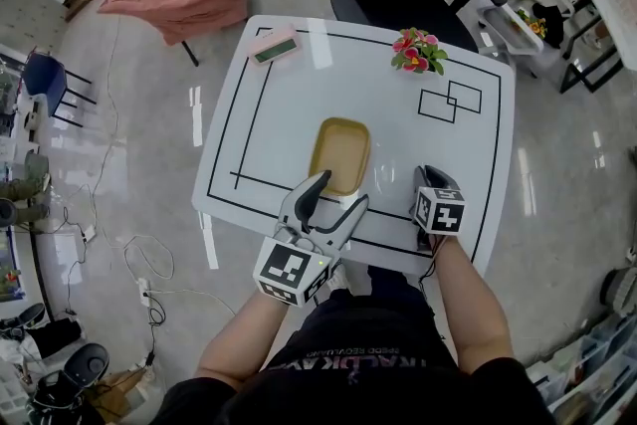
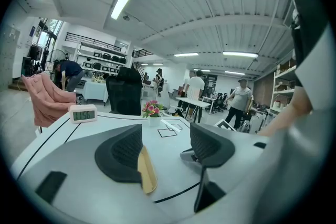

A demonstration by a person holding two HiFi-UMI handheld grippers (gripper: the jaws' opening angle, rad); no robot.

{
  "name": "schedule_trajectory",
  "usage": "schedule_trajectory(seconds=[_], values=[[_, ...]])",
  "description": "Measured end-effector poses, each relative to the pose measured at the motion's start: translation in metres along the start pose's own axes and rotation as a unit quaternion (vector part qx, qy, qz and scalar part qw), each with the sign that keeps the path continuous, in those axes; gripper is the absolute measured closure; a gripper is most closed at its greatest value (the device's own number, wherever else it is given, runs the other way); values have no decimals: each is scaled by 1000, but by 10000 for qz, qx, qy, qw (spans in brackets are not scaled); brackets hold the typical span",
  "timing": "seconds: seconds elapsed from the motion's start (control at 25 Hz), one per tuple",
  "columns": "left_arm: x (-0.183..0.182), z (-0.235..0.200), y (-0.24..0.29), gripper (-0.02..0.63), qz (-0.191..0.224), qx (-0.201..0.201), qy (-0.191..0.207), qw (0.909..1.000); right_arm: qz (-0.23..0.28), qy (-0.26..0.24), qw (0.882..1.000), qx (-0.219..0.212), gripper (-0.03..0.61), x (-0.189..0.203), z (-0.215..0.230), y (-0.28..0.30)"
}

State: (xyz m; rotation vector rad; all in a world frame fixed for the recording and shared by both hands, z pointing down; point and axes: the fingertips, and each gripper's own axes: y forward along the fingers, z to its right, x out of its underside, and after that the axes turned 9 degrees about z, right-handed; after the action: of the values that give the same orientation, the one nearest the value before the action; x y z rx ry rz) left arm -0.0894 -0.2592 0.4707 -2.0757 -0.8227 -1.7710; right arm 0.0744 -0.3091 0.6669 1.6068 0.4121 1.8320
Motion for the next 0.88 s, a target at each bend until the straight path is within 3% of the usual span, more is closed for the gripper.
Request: schedule_trajectory(seconds=[0.44,0.88], values=[[-2,-1,-12,331,39,16,-14,10000,266,309,9992,29,520,-7,-3,-11],[-9,0,-25,331,167,89,-16,9998,748,293,9967,63,520,-34,-10,-36]])
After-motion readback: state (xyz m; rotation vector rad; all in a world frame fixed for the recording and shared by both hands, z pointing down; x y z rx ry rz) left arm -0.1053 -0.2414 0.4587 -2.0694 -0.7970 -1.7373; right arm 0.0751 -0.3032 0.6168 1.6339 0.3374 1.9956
